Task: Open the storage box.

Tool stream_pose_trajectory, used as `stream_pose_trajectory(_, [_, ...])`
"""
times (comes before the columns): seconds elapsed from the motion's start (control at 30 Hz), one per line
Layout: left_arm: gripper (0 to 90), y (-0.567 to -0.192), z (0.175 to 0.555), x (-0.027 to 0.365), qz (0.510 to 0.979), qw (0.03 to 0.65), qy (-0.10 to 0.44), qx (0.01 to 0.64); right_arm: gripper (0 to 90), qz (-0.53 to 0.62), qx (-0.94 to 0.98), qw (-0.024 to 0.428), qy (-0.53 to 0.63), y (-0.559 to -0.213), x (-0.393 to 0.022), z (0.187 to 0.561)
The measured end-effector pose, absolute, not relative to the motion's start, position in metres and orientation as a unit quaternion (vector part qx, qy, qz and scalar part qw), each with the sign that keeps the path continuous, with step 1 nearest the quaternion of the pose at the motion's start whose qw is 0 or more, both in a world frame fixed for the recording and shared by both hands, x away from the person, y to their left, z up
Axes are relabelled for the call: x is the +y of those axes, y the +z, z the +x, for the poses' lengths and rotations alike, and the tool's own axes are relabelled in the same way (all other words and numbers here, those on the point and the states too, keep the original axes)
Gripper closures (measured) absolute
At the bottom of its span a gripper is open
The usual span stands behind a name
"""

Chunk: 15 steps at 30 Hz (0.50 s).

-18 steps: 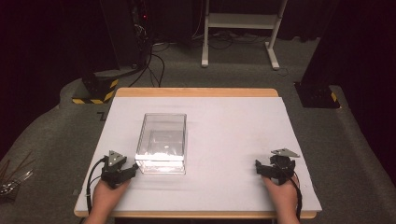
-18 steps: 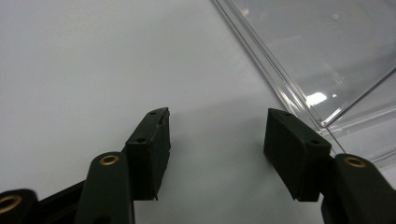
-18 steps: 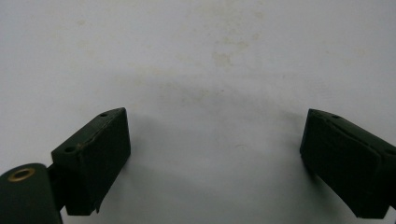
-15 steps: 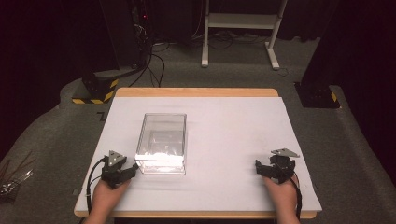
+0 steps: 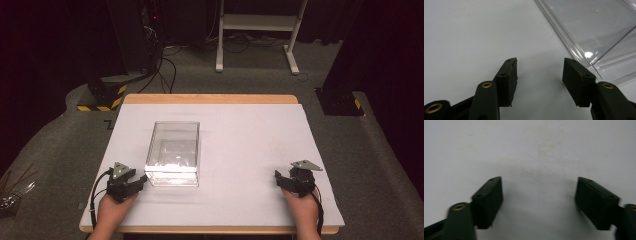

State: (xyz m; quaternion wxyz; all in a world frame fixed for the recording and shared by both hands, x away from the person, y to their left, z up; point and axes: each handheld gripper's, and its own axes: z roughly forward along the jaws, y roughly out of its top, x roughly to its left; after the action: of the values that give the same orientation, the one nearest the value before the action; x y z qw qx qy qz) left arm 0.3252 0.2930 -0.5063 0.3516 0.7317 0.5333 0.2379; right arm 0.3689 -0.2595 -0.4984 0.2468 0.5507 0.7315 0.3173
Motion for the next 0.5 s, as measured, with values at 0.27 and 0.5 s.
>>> stream_pose_trajectory(0.27, [49.1,-0.491,0.3,0.294,0.736,0.364,0.249,0.513,31.8,0.485,0.759,0.246,0.358,-0.483,-0.211,0.35])
stream_pose_trajectory(0.5, [53.3,-0.475,0.283,0.289,0.726,0.4,0.241,0.504,35.9,0.432,0.781,0.216,0.396,-0.475,-0.165,0.332])
